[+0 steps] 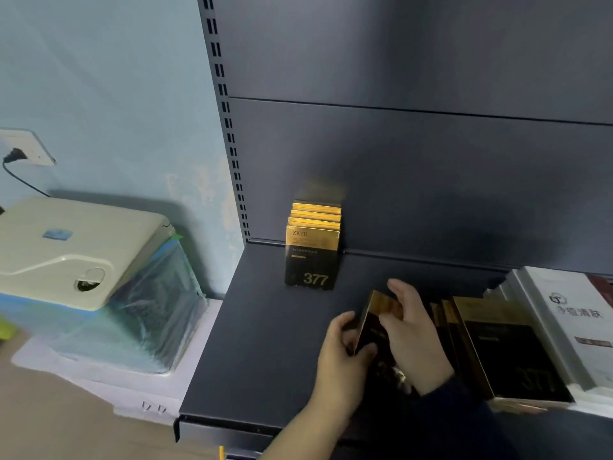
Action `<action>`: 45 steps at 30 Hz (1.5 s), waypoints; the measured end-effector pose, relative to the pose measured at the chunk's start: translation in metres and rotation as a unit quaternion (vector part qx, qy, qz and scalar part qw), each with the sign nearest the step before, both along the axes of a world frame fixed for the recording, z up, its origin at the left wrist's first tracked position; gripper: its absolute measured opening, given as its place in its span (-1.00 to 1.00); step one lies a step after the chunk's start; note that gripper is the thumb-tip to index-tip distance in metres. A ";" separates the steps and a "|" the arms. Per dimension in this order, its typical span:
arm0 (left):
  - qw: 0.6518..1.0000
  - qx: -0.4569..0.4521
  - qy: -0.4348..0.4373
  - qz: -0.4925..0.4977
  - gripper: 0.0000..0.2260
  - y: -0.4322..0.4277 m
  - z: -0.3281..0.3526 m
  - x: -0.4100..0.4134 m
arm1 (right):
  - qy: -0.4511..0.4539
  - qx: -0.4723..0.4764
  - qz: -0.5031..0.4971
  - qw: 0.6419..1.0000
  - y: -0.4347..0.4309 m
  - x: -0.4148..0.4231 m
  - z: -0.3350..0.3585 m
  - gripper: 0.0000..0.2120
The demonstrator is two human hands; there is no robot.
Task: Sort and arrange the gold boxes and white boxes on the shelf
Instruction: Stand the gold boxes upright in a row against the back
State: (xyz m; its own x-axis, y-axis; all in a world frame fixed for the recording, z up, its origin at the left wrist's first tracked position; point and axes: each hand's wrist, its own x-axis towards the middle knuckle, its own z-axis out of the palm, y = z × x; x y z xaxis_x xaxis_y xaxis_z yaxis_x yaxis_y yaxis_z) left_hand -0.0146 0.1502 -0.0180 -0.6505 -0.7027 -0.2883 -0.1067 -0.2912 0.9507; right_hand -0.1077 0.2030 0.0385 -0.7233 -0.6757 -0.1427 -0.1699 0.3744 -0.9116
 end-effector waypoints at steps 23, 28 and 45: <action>0.954 -0.283 -0.080 0.060 -0.50 -0.133 -0.009 0.002 | -0.058 -0.009 0.106 0.993 -0.101 0.012 -0.038 -0.02; 0.965 -0.249 -0.072 0.041 -0.45 -0.128 -0.003 0.008 | -0.060 -0.004 0.087 0.994 -0.093 0.016 -0.035 -0.04; 0.983 -0.130 -0.037 -0.124 -0.56 0.010 0.030 -0.038 | 0.093 0.056 -0.051 0.993 0.102 -0.054 0.068 -0.61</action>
State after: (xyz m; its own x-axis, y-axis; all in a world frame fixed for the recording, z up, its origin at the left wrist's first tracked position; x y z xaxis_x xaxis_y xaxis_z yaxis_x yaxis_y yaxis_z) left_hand -0.0530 0.1607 0.0116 -0.7957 -0.5806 -0.1725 -0.2152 0.0048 0.9766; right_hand -0.1615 0.3054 0.1067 -0.8074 -0.5857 -0.0708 -0.2870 0.4948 -0.8203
